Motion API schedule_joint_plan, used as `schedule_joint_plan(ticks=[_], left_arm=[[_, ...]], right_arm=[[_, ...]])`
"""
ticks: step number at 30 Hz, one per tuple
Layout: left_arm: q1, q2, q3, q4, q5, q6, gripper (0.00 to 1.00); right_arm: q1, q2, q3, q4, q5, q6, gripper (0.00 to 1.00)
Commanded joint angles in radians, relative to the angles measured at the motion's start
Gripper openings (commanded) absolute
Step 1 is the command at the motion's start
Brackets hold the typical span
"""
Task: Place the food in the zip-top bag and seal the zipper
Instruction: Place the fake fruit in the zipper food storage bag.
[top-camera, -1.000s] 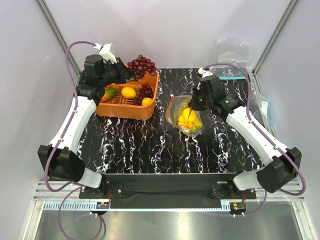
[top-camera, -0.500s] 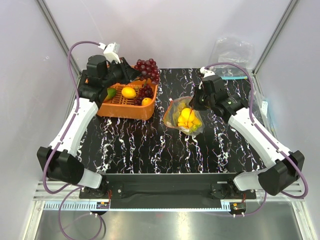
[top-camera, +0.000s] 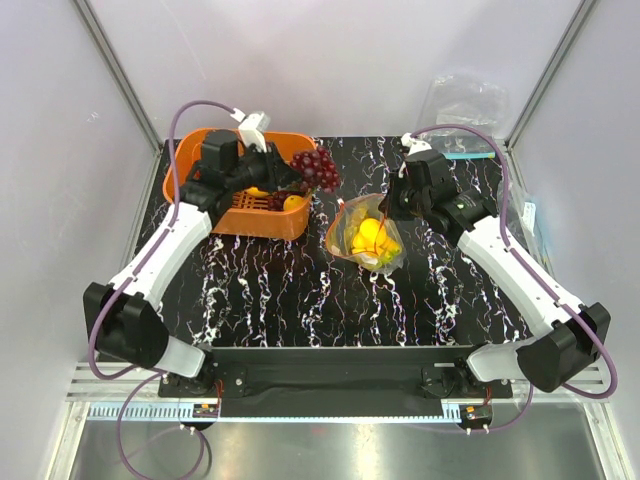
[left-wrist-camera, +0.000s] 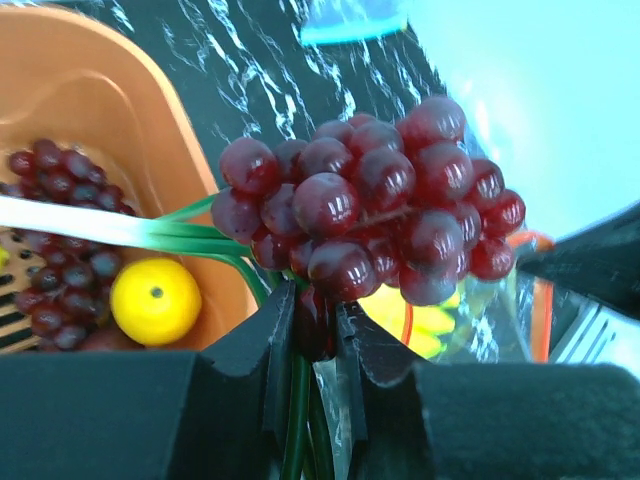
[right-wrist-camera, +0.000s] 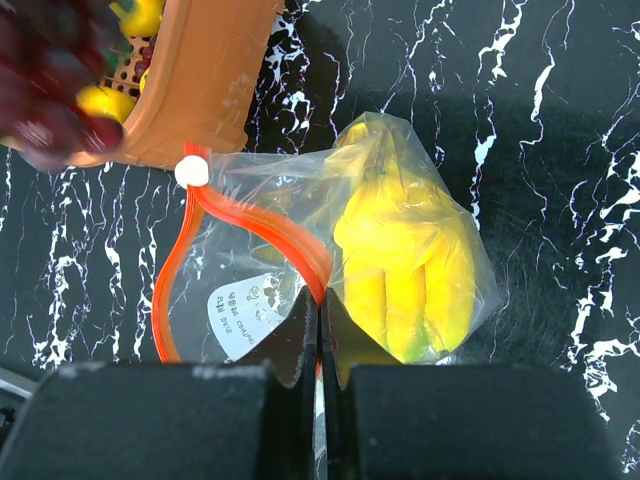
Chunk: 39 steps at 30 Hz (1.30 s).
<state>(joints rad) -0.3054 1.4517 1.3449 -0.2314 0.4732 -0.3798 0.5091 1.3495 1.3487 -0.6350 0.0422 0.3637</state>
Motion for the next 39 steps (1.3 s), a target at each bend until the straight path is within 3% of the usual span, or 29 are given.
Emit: schedule_joint_plan(ticks=[1, 9, 19, 26, 39], left_arm=[[-0.061, -0.077, -0.024, 0.115, 0.019, 0.068, 0.1], [-0.195, -0.169, -0.151, 0.228, -0.094, 0.113, 0.08], [-0.328, -0.214, -0.159, 0.173, -0.149, 0.212, 0.08], [-0.42, -0.114, -0.107, 0.095, -0.271, 0.289, 0.1], [-0.437, 0.059, 0.075, -0.003, -0.459, 0.171, 0.09]], right_arm=[[-0.009, -0.004, 0.058, 0.012, 0.021, 0.006, 0.0], [-0.017, 0.016, 0.07, 0.009, 0.041, 0.012, 0.0], [-0.043, 0.004, 0.066, 0.018, 0.045, 0.018, 0.0], [-0.05, -0.019, 0.055, 0.032, 0.01, 0.034, 0.0], [-0.05, -0.038, -0.008, 0.047, -0.039, 0.055, 0.0]])
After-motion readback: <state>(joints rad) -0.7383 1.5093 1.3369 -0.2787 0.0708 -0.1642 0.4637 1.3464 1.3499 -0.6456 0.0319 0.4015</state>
